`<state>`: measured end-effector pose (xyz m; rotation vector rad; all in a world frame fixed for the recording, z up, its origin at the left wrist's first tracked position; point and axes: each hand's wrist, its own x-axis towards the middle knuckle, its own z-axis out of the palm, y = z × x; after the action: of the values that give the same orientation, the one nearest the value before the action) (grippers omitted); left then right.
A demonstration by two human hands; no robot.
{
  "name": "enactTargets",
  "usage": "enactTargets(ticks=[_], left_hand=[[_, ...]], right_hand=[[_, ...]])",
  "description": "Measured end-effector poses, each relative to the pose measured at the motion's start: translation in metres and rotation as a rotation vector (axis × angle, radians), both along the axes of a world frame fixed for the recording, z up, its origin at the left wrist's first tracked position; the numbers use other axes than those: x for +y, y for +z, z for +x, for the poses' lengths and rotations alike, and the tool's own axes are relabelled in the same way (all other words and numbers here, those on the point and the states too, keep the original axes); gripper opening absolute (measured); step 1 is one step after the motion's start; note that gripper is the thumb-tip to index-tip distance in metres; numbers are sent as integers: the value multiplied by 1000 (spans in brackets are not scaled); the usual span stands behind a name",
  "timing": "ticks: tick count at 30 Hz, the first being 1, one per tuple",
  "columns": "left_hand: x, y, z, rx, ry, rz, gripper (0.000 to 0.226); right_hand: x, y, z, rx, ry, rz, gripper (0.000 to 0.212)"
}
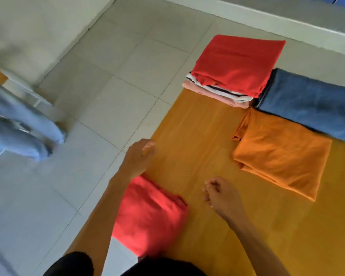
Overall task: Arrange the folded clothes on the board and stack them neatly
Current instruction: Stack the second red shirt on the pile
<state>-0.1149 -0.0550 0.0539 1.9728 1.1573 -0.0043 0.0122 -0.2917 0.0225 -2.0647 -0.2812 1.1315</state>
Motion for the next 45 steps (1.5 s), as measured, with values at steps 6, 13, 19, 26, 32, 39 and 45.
enactTargets(ticks=[6,13,19,26,32,39,45], left_hand=[[-5,-1,-66,347,39,-25,73],[-47,-8,-100,461,284,90,83],[-39,-19,-118,387,199,27,87],[-2,-28,-126,288,56,-52,69],[20,-27,-114,83,6,-269,63],[19,-21,-105,78,-73,-250,70],[0,-31,-114,89,70,-282,58]], right_hand=[[-22,-1,-59,34,328,-105,19],[-36,8,-77,128,438,-87,38],[-29,12,-85,140,277,-111,47],[5,4,-118,99,-32,-112,25],[39,10,-122,-162,-467,-99,25],[41,10,-148,-171,-539,-233,45],[51,3,-162,-245,-546,-292,42]])
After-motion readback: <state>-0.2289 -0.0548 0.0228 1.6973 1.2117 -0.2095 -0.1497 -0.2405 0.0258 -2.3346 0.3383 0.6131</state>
